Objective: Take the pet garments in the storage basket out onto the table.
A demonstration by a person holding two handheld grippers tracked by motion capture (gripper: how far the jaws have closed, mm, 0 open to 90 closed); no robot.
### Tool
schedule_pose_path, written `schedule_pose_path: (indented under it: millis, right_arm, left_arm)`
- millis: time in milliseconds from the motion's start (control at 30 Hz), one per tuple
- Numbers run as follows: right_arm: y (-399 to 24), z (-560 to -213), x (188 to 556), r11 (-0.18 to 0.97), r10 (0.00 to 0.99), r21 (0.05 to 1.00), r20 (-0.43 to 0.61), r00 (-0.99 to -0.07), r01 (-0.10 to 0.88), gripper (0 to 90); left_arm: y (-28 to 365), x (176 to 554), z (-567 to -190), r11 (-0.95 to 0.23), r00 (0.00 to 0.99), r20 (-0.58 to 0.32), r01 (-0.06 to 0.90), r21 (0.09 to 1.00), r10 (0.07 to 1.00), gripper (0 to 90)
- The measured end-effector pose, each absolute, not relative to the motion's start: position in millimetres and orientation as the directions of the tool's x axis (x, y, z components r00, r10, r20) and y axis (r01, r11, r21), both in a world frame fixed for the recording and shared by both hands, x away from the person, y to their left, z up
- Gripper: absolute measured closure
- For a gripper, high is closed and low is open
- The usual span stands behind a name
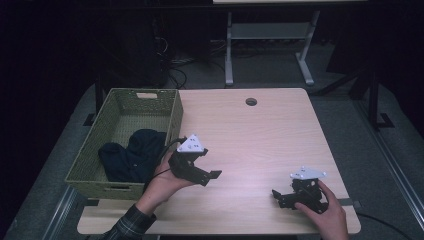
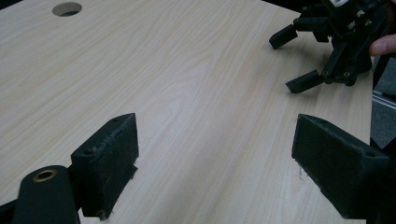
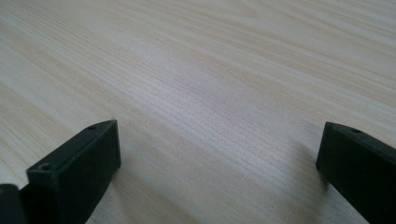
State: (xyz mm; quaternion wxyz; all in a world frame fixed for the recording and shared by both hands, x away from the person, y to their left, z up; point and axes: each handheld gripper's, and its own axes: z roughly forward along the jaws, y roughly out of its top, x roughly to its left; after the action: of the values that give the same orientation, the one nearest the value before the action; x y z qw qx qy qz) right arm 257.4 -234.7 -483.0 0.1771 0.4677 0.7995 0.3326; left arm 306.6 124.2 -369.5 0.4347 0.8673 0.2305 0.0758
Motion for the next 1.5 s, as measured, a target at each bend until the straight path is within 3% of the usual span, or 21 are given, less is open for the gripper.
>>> schedule_pose_path:
  millis: [900, 1500]
  right_arm:
    - [-235, -483, 257, 0.340, 0.866, 0.698, 0.029, -0.499, 0.630, 0.0]
    - [-235, -483, 257, 0.341, 0.866, 0.698, 0.028, -0.500, 0.630, 0.0]
  left_arm:
    - [160, 324, -342, -0.489, 0.838, -0.025, 0.343, 0.802, 0.546, 14.3]
    - [192, 332, -340, -0.467, 0.815, -0.053, 0.383, 0.797, 0.577, 14.1]
